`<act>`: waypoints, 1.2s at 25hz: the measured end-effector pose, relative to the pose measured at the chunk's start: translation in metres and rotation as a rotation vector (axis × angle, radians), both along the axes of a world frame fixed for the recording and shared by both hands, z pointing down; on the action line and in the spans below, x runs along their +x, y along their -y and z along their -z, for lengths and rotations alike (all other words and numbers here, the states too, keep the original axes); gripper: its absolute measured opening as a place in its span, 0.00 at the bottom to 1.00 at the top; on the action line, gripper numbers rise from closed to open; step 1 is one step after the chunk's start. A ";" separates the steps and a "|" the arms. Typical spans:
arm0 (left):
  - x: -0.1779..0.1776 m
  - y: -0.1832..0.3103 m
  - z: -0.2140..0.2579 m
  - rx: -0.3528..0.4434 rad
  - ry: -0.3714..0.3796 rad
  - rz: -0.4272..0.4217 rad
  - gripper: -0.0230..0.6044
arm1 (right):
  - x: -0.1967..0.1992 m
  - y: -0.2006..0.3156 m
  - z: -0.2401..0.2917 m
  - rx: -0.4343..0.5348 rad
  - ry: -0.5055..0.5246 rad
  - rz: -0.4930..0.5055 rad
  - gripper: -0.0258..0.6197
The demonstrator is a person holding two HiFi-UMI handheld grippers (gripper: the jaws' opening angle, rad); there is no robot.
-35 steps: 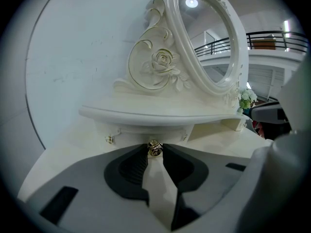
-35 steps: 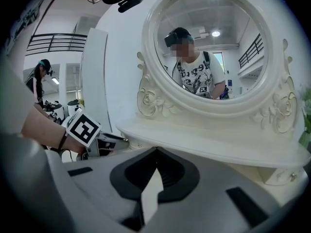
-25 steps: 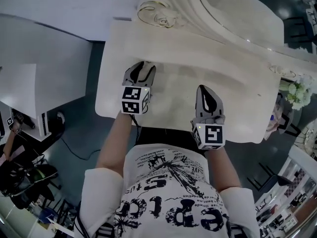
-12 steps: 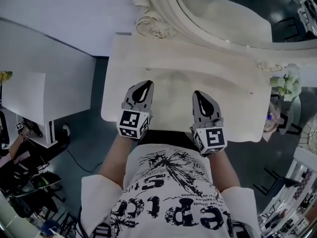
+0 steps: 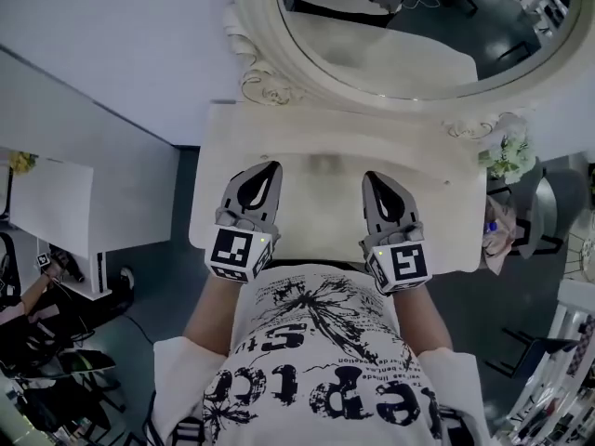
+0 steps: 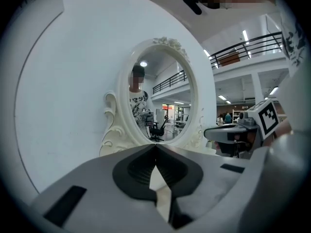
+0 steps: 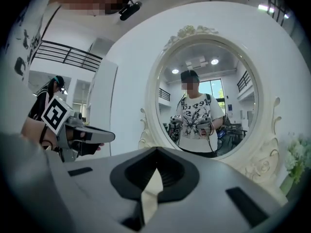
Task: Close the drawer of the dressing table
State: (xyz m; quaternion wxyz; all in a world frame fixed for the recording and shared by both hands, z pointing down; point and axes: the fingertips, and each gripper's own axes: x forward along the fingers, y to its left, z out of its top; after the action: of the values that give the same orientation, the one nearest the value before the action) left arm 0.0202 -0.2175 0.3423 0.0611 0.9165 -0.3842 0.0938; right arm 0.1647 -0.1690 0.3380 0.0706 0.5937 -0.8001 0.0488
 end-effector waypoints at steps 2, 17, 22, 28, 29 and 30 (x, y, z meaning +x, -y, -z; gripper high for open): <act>0.010 0.000 0.009 0.033 0.016 -0.019 0.07 | 0.007 0.001 0.006 0.019 0.017 -0.023 0.06; 0.035 0.001 0.027 0.066 0.010 -0.027 0.07 | 0.010 0.009 0.018 0.039 0.024 0.010 0.06; 0.031 0.002 0.029 0.067 0.008 -0.013 0.07 | 0.006 0.009 0.016 0.029 0.012 0.032 0.06; 0.029 -0.001 0.027 0.062 0.010 -0.003 0.07 | 0.004 0.008 0.012 0.019 0.001 0.027 0.06; 0.030 -0.001 0.027 0.062 0.011 -0.003 0.07 | 0.004 0.008 0.012 0.019 0.003 0.024 0.06; 0.030 -0.002 0.027 0.062 0.011 -0.003 0.07 | 0.004 0.009 0.012 0.019 0.004 0.020 0.06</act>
State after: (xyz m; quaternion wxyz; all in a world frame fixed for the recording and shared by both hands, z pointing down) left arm 0.0502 -0.2159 0.3150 0.0303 0.9180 -0.3858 0.0871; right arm 0.1686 -0.1777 0.3259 0.0636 0.5861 -0.8067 0.0417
